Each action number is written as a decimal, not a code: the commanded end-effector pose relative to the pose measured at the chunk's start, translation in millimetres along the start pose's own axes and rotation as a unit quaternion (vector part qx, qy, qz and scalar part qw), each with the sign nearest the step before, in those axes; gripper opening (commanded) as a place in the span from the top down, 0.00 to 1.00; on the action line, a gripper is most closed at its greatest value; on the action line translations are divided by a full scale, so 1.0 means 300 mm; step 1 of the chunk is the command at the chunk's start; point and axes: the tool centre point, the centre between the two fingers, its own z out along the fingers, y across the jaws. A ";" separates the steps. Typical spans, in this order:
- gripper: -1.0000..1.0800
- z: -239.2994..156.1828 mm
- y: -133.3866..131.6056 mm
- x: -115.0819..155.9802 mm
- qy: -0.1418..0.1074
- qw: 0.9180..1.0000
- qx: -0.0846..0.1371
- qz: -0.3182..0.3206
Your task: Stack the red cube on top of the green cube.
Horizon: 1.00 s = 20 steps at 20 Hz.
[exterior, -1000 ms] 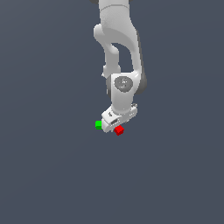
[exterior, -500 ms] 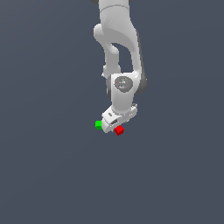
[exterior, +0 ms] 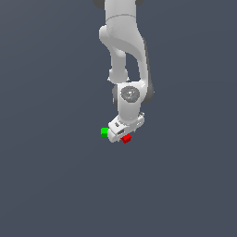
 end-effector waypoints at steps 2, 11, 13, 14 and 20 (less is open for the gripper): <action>0.04 0.055 -0.001 -0.002 0.000 1.000 0.000 0.000; 1.00 0.087 0.001 0.001 0.000 1.000 0.000 0.001; 1.00 0.087 0.001 0.001 0.000 1.000 0.000 0.001; 1.00 0.087 0.001 0.001 0.000 1.000 0.000 0.001; 1.00 0.085 0.002 -0.001 0.000 1.000 0.000 0.001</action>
